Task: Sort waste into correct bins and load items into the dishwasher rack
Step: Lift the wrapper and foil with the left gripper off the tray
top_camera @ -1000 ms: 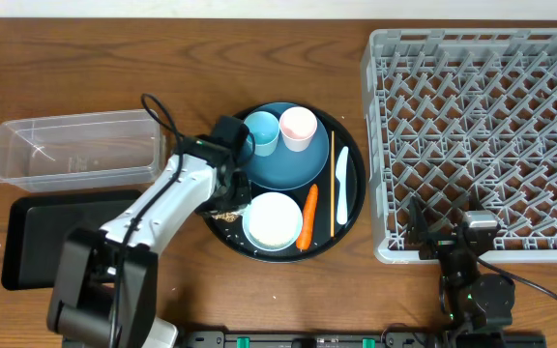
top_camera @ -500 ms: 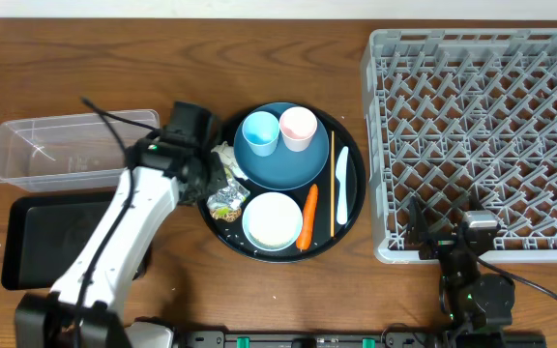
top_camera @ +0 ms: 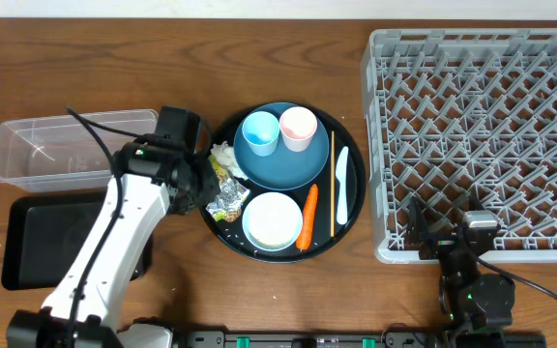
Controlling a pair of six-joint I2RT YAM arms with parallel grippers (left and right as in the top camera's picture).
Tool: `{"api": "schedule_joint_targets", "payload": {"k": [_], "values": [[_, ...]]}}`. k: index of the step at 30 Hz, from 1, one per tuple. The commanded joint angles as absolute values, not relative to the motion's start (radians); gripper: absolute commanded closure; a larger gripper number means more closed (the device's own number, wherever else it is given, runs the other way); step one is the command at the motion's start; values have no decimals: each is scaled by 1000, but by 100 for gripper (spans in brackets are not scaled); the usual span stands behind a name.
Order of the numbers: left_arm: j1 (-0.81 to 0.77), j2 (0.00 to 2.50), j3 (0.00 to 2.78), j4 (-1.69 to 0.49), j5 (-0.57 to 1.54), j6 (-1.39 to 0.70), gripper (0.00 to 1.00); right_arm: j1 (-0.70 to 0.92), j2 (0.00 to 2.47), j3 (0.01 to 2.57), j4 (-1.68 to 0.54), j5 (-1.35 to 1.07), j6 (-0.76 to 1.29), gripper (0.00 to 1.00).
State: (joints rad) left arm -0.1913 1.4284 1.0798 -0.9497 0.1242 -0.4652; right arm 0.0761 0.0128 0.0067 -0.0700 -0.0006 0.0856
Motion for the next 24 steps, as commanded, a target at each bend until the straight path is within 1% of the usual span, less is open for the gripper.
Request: {"api": "schedule_joint_targets", "payload": {"k": [1,3,4,5,9,18,24], "values": [[-189,1471,1074,-956,139,-446,51,59,12,6,-75,7,73,1],[-189,1499,1070,-956,141,-406,39,59,12,6,-75,7,73,1],[-189,1514,1070,-957,150,-384,36,59,12,6,-75,7,73,1],[-189,1525,1070,-958,158,-377,35,59,12,6,-75,7,73,1],[-189,1566,1070,-966,223,-381,35,59,12,6,-75,7,73,1],[-189,1576,1059,-967,224,-503,34,59,12,6,-75,7,73,1],[-189,1576,985,-891,213,-634,35,59,12,6,-75,7,73,1]]}}
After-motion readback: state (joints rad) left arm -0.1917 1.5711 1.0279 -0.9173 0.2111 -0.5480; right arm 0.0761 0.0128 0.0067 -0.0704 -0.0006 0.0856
